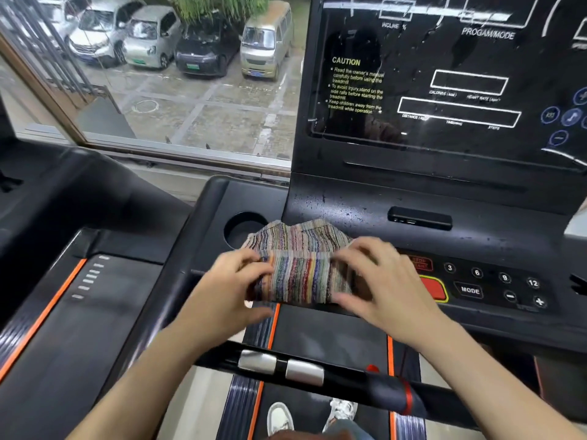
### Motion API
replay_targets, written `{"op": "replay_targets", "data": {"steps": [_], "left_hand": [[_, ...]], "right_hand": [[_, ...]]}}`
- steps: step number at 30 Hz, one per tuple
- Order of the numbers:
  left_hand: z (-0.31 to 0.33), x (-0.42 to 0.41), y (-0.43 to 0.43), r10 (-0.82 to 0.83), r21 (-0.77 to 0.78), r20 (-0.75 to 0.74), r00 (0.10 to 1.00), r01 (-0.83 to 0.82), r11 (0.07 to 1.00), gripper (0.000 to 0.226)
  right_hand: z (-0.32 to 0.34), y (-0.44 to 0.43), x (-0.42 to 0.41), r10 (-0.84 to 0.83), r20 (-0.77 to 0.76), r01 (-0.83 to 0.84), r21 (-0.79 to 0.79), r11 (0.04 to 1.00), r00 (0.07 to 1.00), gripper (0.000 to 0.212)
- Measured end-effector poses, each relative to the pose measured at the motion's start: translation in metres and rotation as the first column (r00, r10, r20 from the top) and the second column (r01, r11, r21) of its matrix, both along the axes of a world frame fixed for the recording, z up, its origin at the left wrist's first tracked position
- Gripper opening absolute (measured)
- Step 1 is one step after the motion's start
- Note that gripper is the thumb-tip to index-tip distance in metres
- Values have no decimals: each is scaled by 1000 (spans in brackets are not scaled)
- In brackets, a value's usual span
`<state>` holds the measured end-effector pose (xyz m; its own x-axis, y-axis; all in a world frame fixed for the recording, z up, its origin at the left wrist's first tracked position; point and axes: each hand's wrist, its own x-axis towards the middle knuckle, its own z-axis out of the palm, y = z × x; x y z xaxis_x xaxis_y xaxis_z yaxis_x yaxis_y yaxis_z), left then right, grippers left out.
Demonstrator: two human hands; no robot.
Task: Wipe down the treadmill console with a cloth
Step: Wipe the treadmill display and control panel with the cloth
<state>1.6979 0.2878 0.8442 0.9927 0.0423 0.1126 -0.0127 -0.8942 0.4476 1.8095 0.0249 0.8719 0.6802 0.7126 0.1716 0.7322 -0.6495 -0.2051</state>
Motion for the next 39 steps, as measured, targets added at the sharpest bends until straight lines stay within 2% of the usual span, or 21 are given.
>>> {"op": "replay_targets", "data": {"steps": [1, 2, 3, 6, 8, 9, 11, 13, 15, 16, 17, 19, 20, 23, 24, 26, 27, 30, 33, 36, 39], "left_hand": [[-5, -3, -4, -25, 67, -50, 998, 29, 997, 75], [-10, -4, -6, -22, 122, -52, 998, 28, 992, 76], [-13, -4, -7, -9, 134, -35, 999, 13, 991, 66], [-14, -8, -3, 16, 37, 110, 994, -21, 999, 23], [-8, -14, 4, 45, -110, 84, 995, -36, 993, 25], [0, -16, 7, 77, -199, 41, 996, -68, 978, 25], [13, -13, 13, 112, -316, -23, 993, -113, 942, 16], [18, 1, 16, 163, -301, -18, 986, -161, 940, 12], [17, 19, 19, 291, -276, -49, 956, -293, 915, 10], [14, 26, 20, 358, -251, -59, 932, -361, 898, 6], [12, 30, 20, 407, -192, -23, 913, -403, 895, 10], [1, 31, 16, 388, -35, 98, 917, -386, 922, 24], [-4, 27, 11, 335, -5, 143, 931, -338, 941, 26], [-17, 8, -6, 183, 87, 106, 977, -192, 977, 37], [-20, 4, -8, 181, 129, 79, 980, -190, 973, 39], [-22, 1, -8, 214, 181, 49, 976, -219, 959, 39], [-23, 3, -7, 223, 173, 49, 973, -229, 958, 41], [-17, 12, -10, 192, 109, 29, 981, -194, 975, 44], [-14, 23, -14, 171, 31, 47, 984, -172, 985, 42], [-12, 15, -23, 225, -168, 80, 971, -210, 963, 35], [-13, 6, -36, 288, -250, 111, 951, -253, 935, 33]], "right_hand": [[-8, -3, -2, 55, 5, -54, -99, 994, 998, 70], [-16, -7, -3, 86, 19, -82, -164, 983, 996, 72], [-22, -9, -3, 96, 29, -90, -179, 980, 995, 70], [-30, -16, -3, 135, 84, -134, -26, 991, 987, 36], [-25, -22, -3, 164, 71, -168, 64, 984, 984, 28], [-19, -23, -3, 161, 7, -161, 97, 982, 987, 28], [-3, -20, 1, 116, -204, -78, 184, 980, 972, 24], [5, -9, 13, 25, -342, 63, 243, 968, 939, 14], [6, 6, 27, -182, -307, 251, 204, 946, 934, 13], [8, 13, 31, -300, -208, 335, 154, 930, 931, 20], [9, 20, 32, -352, -80, 360, 119, 925, 933, 26], [8, 35, 23, -243, 68, 234, 122, 965, 968, 32], [6, 44, 13, -131, 66, 122, 122, 985, 989, 35], [-16, 65, -21, 178, -43, -181, -66, 981, 983, 47], [-22, 66, -26, 217, -90, -228, -127, 965, 972, 51], [-24, 66, -14, 210, -233, -246, -137, 960, 949, 58], [-23, 68, -2, 194, -259, -234, -137, 962, 946, 61], [-19, 95, 38, 107, -151, -134, -181, 974, 983, 61], [-18, 123, 50, 41, -137, -64, -165, 984, 990, 58], [-19, 101, 25, 92, -195, -121, -142, 982, 976, 56], [-21, 64, 1, 171, -247, -203, -110, 973, 954, 62]]}}
